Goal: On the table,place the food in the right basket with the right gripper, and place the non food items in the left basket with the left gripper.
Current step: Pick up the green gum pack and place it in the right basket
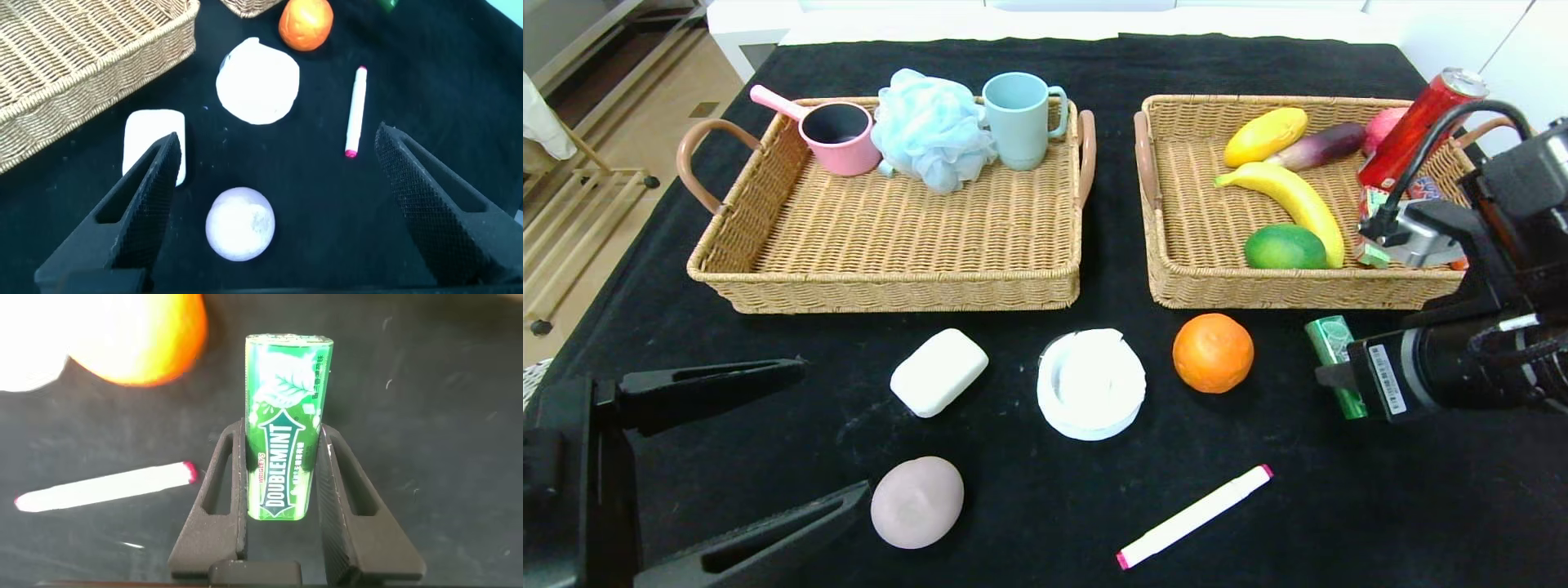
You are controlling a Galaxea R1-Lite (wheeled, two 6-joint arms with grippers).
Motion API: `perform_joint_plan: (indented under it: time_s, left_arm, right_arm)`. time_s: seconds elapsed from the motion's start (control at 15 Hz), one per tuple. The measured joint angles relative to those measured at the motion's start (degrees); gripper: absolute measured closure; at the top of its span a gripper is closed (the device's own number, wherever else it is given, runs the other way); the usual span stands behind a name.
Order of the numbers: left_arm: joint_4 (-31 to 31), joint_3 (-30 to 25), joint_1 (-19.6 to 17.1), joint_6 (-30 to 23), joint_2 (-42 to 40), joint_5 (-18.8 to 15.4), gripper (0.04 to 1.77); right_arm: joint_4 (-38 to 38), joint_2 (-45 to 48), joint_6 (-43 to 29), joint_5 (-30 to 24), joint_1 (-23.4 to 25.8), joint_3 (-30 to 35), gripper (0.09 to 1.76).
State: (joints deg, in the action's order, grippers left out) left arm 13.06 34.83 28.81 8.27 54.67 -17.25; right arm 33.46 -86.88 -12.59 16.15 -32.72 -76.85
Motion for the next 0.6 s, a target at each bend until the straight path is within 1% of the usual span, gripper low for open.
perform_joint_plan:
  time_s: [0.2, 0.27, 0.33, 0.6]
  left_arm:
    - [-0.05, -0.07, 0.00, 0.02, 0.00, -0.13, 0.09]
    - [0.15, -0.16, 0.02, 0.02, 0.00, -0.69, 0.09]
    - [0.45, -0.27, 0.02, -0.02, 0.00, -1.13, 0.09]
    - [0.74, -0.02, 0.02, -0.13, 0.00, -0.99, 0.09]
  right_arm:
    - [1.97, -1.10, 0.39, 0.07, 0.28, -6.69, 1.29]
    - [2.67, -1.90, 0.52, 0.13, 0.39, -8.73, 1.29]
    - [2.89, -2.95, 0.59, 0.30, 0.45, -10.91, 1.29]
    - [3.05, -7.46, 0.66, 1.12, 1.16, -20.31, 1.29]
